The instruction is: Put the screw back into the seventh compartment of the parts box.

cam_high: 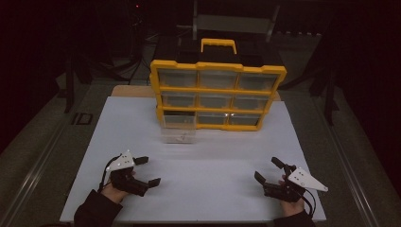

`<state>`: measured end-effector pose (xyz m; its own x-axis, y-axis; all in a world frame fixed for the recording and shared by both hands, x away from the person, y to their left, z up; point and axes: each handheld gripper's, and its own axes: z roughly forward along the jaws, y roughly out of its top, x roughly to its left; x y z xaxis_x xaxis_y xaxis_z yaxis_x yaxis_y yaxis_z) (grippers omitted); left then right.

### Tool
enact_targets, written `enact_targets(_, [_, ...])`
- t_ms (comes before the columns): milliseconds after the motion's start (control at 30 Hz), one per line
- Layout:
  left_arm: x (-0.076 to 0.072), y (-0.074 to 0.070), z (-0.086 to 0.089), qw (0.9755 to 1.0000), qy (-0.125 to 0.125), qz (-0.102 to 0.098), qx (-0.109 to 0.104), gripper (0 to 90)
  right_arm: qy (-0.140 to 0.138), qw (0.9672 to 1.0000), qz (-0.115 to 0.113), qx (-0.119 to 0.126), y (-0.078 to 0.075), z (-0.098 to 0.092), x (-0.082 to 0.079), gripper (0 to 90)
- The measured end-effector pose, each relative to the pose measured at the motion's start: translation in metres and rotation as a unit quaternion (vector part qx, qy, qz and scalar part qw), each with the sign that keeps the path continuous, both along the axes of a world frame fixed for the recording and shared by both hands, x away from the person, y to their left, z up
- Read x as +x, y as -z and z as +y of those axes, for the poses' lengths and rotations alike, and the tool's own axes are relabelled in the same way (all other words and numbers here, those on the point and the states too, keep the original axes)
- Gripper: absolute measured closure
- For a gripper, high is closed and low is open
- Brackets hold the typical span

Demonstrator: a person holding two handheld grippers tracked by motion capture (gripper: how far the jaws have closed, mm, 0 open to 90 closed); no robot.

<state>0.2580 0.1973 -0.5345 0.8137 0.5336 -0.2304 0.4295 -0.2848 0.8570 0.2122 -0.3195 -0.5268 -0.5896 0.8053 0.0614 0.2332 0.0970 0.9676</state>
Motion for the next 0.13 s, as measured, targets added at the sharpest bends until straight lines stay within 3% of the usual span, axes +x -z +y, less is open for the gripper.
enact_targets(133, [0.0008,0.0002,0.0024,0.9999,-0.008,-0.006,-0.008,0.0,-0.001,1.0000,0.001,-0.001,0.0003,0.0001,0.0000,11.7])
